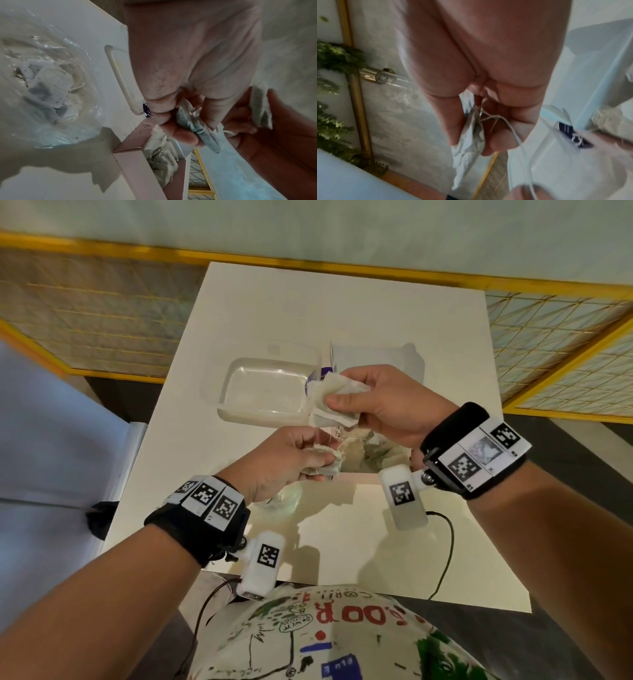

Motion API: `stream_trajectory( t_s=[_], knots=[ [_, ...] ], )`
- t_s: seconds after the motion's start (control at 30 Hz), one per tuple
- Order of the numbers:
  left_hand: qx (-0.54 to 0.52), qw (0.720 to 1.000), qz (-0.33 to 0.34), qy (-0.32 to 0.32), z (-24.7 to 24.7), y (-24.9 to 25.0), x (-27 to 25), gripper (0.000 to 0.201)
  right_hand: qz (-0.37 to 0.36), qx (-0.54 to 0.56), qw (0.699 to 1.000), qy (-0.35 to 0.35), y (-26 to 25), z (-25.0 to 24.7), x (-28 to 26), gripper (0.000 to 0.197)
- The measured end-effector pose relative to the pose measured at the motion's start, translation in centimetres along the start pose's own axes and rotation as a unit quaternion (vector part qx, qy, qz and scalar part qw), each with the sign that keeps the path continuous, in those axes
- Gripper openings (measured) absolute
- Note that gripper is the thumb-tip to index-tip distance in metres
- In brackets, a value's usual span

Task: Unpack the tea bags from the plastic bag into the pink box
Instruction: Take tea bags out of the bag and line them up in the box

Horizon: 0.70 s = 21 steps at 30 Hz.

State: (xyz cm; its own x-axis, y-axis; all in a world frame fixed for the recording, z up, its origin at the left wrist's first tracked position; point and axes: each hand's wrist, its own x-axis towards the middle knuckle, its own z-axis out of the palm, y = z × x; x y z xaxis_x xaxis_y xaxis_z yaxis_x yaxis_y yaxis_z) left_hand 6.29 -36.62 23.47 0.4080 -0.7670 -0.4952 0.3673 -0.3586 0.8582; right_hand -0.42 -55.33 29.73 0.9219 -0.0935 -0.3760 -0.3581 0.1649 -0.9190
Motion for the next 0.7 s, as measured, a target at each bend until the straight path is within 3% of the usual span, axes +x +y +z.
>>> stream_trajectory(
  t_s=[0.07,0.2,0.3,0.4,0.53,0.7],
  knots=[
    [-0.019,1.0,0.007,0.012,-0.5,-0.1,-0.2,0.017,-0.025,-0.114,0.991,0.059,0.2,-1.2,-0.1,0.021],
    [-0.055,0.996,0.004,0.066,-1.5,-0.2,-0.7,0.02,-0.032,-0.276,0.945,0.174,2.9,-5.4,-0.2,0.023],
    [-0.066,0.994,0.001,0.084,-2.2,-0.5,-0.9,0.02,0.002,-0.389,0.902,0.188,5.6,-8.0,-0.4,0.02],
    [-0.067,0.994,-0.004,0.089,-2.2,-0.8,-0.8,0.02,0.05,-0.496,0.855,0.147,7.9,-8.5,-0.5,0.017],
    [-0.057,0.994,-0.008,0.092,-1.4,-1.1,-0.6,0.019,0.099,-0.613,0.784,0.002,10.8,-7.6,0.4,0.019],
    [-0.049,0.994,-0.013,0.093,-0.8,-0.9,-0.3,0.019,0.157,-0.693,0.703,-0.042,11.2,-6.8,1.4,0.016]
  ],
)
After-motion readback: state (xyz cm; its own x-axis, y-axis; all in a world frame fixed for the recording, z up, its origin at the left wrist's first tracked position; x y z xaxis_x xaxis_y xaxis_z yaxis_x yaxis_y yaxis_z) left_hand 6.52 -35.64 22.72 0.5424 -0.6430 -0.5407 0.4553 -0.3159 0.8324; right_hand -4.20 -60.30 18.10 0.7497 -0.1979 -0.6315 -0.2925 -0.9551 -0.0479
